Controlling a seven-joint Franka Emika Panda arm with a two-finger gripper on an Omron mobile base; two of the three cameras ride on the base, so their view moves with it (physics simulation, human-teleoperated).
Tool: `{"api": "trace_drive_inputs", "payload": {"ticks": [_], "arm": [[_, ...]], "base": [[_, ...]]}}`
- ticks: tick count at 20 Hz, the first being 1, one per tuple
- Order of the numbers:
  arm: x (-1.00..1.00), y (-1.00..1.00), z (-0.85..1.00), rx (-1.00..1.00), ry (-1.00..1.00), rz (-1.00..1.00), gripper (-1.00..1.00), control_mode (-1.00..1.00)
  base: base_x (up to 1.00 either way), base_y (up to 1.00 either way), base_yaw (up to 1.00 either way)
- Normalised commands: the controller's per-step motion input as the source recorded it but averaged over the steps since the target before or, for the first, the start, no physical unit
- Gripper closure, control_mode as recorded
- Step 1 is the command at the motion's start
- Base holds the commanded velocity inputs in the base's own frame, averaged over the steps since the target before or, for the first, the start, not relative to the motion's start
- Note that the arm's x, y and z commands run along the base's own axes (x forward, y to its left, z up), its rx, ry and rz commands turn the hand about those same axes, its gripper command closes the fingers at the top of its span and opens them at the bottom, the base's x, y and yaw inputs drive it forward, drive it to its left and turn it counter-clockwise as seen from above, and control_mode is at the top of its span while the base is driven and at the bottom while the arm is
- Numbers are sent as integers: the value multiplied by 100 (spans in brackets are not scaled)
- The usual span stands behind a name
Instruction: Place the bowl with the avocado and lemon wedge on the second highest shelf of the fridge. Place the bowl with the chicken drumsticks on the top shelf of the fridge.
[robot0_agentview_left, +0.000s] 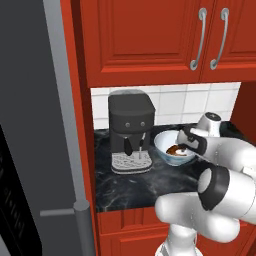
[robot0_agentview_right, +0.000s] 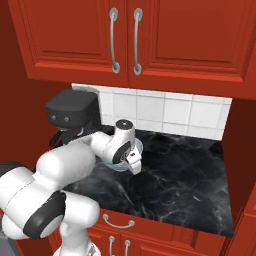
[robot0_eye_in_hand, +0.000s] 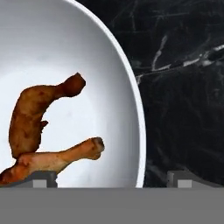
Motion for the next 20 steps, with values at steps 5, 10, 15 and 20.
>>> {"api": "trace_drive_inputs", "payload": {"ticks": [5, 10, 15, 20], "arm": [[24, -3, -38, 0, 1, 0, 100, -100], [0, 0, -1, 0, 1, 0, 100, -100], [-43, 0, 2, 0, 0, 0, 100, -100], [-100, 0, 48, 3, -1, -3, 100, -100]], "base": [[0, 0, 0], [0, 0, 0], [0, 0, 0], [0, 0, 0]]}}
